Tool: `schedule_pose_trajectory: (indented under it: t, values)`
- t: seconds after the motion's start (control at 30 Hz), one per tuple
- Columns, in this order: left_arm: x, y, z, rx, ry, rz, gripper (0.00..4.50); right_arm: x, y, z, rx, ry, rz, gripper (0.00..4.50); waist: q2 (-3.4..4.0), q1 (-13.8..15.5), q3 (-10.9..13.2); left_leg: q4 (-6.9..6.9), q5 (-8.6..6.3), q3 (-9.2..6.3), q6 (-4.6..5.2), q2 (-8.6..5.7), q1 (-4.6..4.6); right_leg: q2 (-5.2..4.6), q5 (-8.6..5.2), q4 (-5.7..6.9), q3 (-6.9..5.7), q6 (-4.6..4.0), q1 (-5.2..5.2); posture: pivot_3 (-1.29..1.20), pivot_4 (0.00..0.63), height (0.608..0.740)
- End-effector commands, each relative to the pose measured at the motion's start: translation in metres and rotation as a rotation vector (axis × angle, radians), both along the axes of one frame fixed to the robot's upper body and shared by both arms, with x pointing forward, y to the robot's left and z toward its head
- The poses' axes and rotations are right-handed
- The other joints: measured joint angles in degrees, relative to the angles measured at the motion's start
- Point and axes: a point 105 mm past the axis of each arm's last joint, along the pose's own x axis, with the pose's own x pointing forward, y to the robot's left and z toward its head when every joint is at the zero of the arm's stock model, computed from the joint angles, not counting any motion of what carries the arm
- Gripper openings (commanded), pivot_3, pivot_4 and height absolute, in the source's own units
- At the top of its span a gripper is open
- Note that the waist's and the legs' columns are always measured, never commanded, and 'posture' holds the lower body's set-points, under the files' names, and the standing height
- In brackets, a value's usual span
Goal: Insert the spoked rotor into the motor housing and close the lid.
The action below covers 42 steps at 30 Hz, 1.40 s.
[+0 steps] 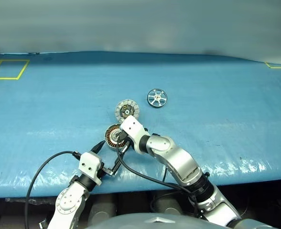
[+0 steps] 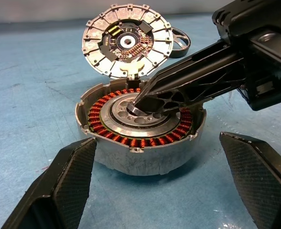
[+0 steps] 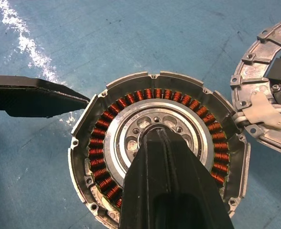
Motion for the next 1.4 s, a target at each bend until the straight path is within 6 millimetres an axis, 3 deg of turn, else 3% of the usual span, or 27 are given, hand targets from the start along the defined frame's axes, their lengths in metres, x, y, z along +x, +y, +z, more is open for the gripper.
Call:
schedule_pose_trajectory:
  t: [0.03,0.77,1.4]
  values:
    - [0.0,-0.004,0.014,-0.015,-0.052,-0.021,4.5,-0.004,0.009,0.009,0.057,-0.019,0.023,0.03,0.0,-0.03,0.0,0.0,0.0,0.0,0.0,0.0,0.0,0.0,0.0,0.0,0.0,0.0,0.0,0.0,0.15,0.74]
    - [-0.001,-0.003,0.001,-0.02,-0.032,-0.025,4.5,-0.011,0.016,0.009,-0.183,-0.217,0.245,0.03,0.0,-0.54,0.0,0.01,0.0,0.01,0.0,0.0,0.02,0.0,0.0,0.02,0.0,-0.01,0.0,0.0,0.15,0.74]
    - [-0.001,-0.005,0.0,-0.038,-0.034,-0.024,4.5,-0.004,0.0,0.031,-0.126,-0.202,0.165,0.03,-0.01,-0.29,0.0,0.03,0.0,-0.02,0.0,-0.02,0.01,-0.04,0.01,0.0,-0.02,-0.01,-0.01,0.0,0.15,0.74]
